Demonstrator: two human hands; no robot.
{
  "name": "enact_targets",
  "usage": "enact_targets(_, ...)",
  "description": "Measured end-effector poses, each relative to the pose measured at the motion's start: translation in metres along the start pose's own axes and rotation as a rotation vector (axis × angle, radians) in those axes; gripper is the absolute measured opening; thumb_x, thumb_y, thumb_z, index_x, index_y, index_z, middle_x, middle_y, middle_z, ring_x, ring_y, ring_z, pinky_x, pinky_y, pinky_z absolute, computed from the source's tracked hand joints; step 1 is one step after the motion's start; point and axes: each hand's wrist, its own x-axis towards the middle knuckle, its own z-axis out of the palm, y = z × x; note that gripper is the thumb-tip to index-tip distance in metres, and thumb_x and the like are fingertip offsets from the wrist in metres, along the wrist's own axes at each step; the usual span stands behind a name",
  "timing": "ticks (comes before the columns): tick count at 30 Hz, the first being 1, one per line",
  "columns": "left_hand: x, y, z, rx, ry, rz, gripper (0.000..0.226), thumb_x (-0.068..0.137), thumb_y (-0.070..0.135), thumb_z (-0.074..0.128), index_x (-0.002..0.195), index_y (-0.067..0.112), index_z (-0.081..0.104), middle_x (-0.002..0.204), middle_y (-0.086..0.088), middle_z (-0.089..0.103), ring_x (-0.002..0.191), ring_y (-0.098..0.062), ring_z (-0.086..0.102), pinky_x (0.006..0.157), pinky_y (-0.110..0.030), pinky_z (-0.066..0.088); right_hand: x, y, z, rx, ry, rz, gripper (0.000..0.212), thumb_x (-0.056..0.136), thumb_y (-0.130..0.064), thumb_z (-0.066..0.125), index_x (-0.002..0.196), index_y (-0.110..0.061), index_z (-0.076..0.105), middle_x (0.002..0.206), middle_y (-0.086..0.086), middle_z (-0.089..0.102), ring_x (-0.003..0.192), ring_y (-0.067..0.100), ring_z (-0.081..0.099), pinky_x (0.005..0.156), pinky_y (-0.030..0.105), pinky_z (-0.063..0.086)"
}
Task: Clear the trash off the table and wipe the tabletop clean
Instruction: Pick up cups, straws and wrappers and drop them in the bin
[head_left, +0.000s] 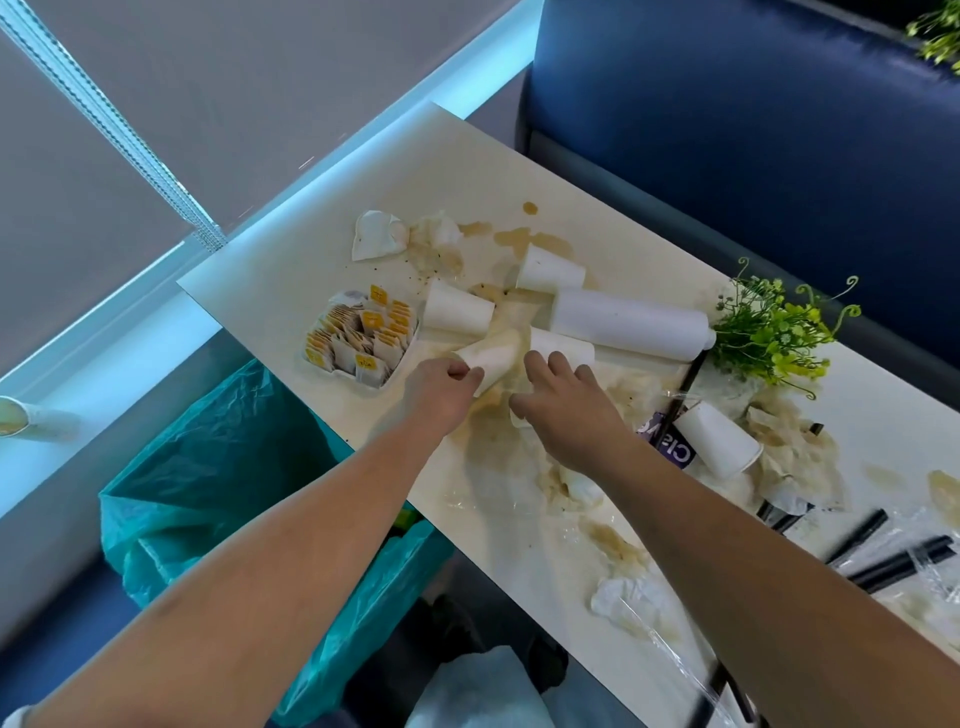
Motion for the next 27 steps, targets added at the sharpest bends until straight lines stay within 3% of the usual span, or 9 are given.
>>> enact_targets(9, -0.005, 0.004, -0.006, -0.037, 0.074, 0.049, 0.021, 0.098, 0.034, 0.065, 0.106, 0.017, 0.075, 0.095, 0.003, 0.071, 0.093, -0.020, 0.066, 0.084, -0.035, 0.053, 0.000, 0.004, -0.005, 0.025, 0.090, 0.062, 0.029, 0.082, 0.001, 0.054, 0.105, -0.015, 0.061, 0.118, 0.013, 0.039, 0.098, 0.032, 0.040, 0.072, 0.042, 0.036)
enact_targets(12, -0.012, 0.002, -0.017, -0.045, 0.123, 0.096, 0.020, 0.098, 0.033, 0.065, 0.103, 0.016, 0.075, 0.087, 0.007, 0.068, 0.088, -0.017, 0.065, 0.074, -0.030, 0.048, 0.000, 0.003, -0.007, 0.094, 0.132, 0.116, 0.025, 0.086, -0.002, 0.062, 0.107, -0.014, 0.058, 0.116, 0.011, 0.038, 0.098, 0.030, 0.040, 0.074, 0.041, 0.040)
enact_targets(16, -0.022, -0.003, -0.033, -0.021, 0.182, 0.142, 0.017, 0.098, 0.034, 0.064, 0.096, 0.020, 0.074, 0.078, 0.018, 0.062, 0.076, -0.004, 0.060, 0.061, -0.020, 0.039, -0.003, 0.001, -0.010, 0.233, 0.211, 0.178, 0.012, 0.096, -0.009, 0.056, 0.108, -0.013, 0.059, 0.110, 0.006, 0.037, 0.091, 0.023, 0.035, 0.071, 0.038, 0.037)
enact_targets(22, -0.044, -0.014, -0.061, 0.048, 0.254, 0.259, 0.019, 0.100, 0.035, 0.061, 0.096, 0.020, 0.073, 0.086, 0.011, 0.067, 0.080, -0.006, 0.061, 0.066, -0.018, 0.040, -0.009, -0.011, -0.021, 0.329, 0.289, 0.208, 0.015, 0.102, -0.021, 0.054, 0.110, -0.010, 0.061, 0.112, 0.008, 0.042, 0.091, 0.025, 0.042, 0.070, 0.043, 0.044)
enact_targets(27, -0.059, -0.028, -0.085, 0.067, 0.314, 0.306, 0.018, 0.099, 0.034, 0.062, 0.095, 0.021, 0.074, 0.089, 0.007, 0.067, 0.081, -0.010, 0.061, 0.073, -0.024, 0.043, -0.012, -0.025, -0.032, 0.347, 0.316, 0.217, 0.019, 0.103, -0.023, 0.053, 0.110, -0.009, 0.063, 0.110, 0.010, 0.044, 0.091, 0.028, 0.045, 0.073, 0.046, 0.048)
